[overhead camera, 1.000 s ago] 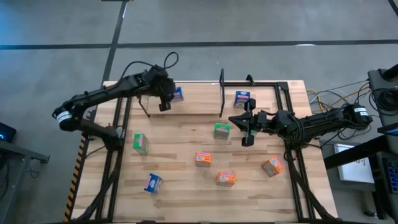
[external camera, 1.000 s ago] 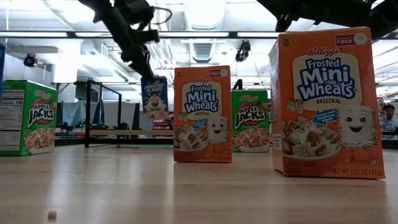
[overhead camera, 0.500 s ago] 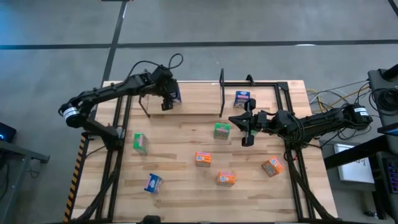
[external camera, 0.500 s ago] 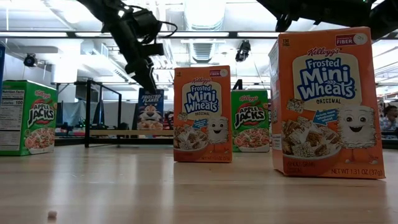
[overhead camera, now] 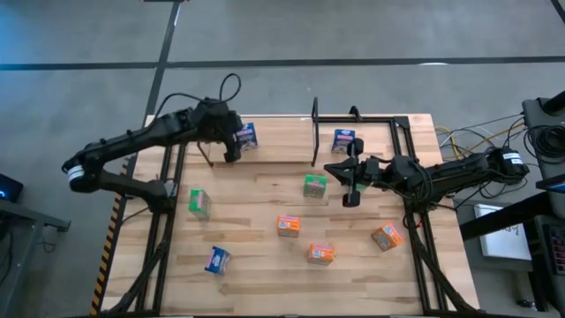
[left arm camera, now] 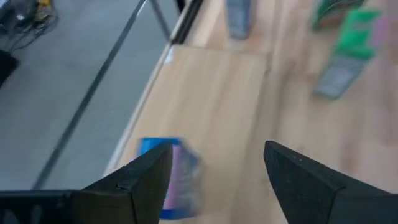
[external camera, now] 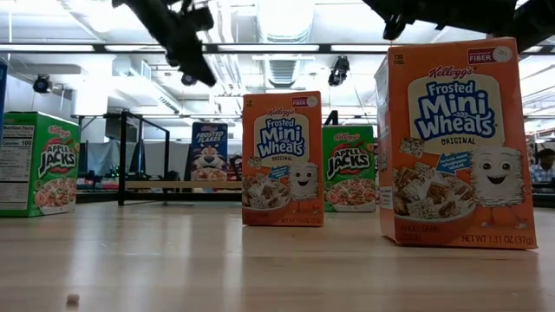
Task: Stack cereal on shelf
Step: Put the middle blue cereal box on the shelf
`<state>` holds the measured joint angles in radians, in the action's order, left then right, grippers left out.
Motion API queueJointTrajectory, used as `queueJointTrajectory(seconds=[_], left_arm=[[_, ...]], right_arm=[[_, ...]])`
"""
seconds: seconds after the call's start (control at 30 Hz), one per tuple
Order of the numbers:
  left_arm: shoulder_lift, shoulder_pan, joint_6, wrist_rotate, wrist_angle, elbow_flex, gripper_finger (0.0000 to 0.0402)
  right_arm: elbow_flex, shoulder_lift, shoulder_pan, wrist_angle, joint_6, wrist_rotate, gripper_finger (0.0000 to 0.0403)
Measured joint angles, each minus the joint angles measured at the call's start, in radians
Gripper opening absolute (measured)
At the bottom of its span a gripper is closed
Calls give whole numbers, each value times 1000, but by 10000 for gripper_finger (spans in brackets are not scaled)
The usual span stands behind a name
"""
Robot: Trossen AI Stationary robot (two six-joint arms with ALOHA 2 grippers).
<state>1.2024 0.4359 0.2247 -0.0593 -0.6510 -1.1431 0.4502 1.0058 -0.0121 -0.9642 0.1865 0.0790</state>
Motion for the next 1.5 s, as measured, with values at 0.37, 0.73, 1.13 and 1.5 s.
queueJointTrajectory(seconds=[0.37,0.73,1.13,1.5], left_arm=[[-6,-211,-172,0,-4,1,202],[3,-279,-308,-7,-10,1,201],[42,-279,-421,-9,-67,1,201],[42,-279,-348,-84,-28,1,201]], right_arm=[[55,-4,0,99,19,0,9],[68,-17,9,100,98,-9,9],[68,-21,72,113,130,-9,9],[67,-22,85,149,128,-9,9]])
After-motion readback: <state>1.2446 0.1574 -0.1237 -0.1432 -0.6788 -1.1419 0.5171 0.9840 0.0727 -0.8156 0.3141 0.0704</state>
